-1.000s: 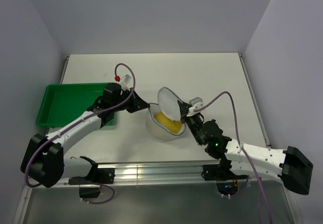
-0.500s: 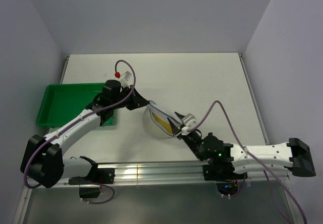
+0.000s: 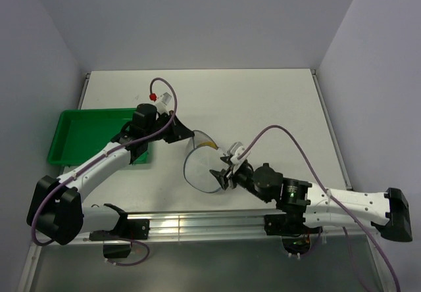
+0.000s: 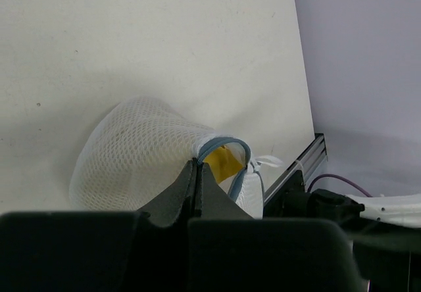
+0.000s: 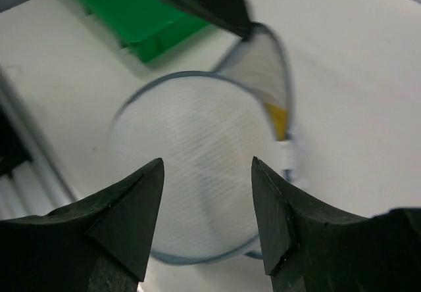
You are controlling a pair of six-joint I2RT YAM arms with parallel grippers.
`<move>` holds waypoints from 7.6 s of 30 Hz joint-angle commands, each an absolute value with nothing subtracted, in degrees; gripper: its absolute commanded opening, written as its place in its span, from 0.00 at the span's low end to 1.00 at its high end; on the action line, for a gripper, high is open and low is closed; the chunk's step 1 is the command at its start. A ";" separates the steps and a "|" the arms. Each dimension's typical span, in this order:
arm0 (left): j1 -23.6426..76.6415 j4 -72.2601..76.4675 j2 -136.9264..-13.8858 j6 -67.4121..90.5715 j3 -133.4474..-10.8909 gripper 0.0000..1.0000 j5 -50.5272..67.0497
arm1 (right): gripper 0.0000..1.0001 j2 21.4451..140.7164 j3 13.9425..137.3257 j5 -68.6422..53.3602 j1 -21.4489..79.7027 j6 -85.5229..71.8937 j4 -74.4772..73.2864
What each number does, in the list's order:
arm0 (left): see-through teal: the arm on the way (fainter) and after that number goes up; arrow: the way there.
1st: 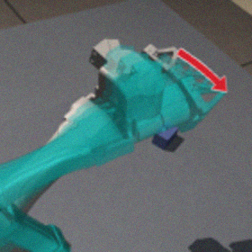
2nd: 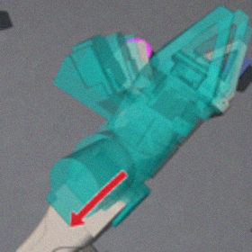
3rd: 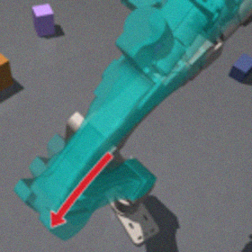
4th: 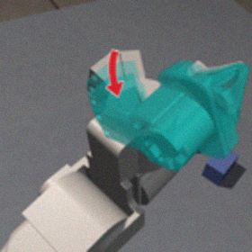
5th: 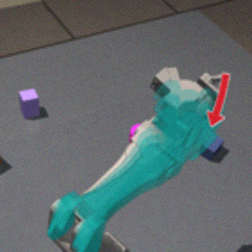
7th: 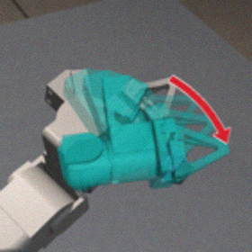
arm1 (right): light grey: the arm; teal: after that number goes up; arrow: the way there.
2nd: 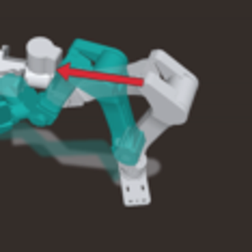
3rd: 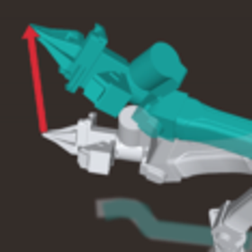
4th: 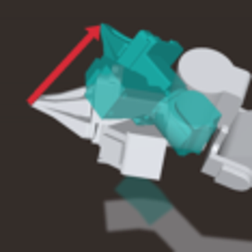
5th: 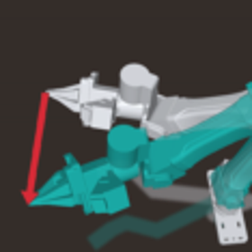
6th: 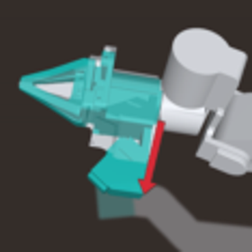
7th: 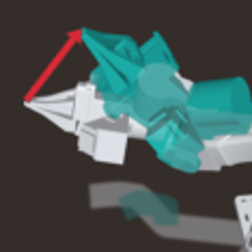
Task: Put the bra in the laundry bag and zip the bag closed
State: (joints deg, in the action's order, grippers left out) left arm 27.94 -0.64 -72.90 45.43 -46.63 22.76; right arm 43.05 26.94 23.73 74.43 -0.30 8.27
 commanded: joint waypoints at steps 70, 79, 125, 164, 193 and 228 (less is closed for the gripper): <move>54.48 -6.16 -65.63 43.77 -51.93 0.55 -7.19 | 0.00 60.56 38.85 16.00 33.66 -44.03 3.08; 59.24 5.62 -80.04 47.02 -57.73 0.57 -12.39 | 0.00 55.46 36.91 10.56 33.49 -46.05 3.08; 66.36 10.10 -82.70 50.27 -56.24 0.57 -21.78 | 0.00 45.44 25.66 -3.42 29.27 -55.81 8.79; 66.09 20.92 -88.60 40.87 -56.70 0.00 -36.56 | 0.00 43.77 25.66 -8.97 27.78 -55.73 9.32; 74.71 4.49 -93.16 17.23 -68.46 0.00 -27.07 | 0.64 37.80 29.44 -9.50 24.17 -44.30 -7.20; 74.09 -11.52 -64.52 39.88 -55.03 0.42 -37.98 | 0.00 57.73 22.60 -20.57 25.22 -67.91 42.68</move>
State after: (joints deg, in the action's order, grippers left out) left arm 74.11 -9.50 -68.23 31.79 -57.14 -36.84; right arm 55.05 23.86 -19.09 24.75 -60.84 26.13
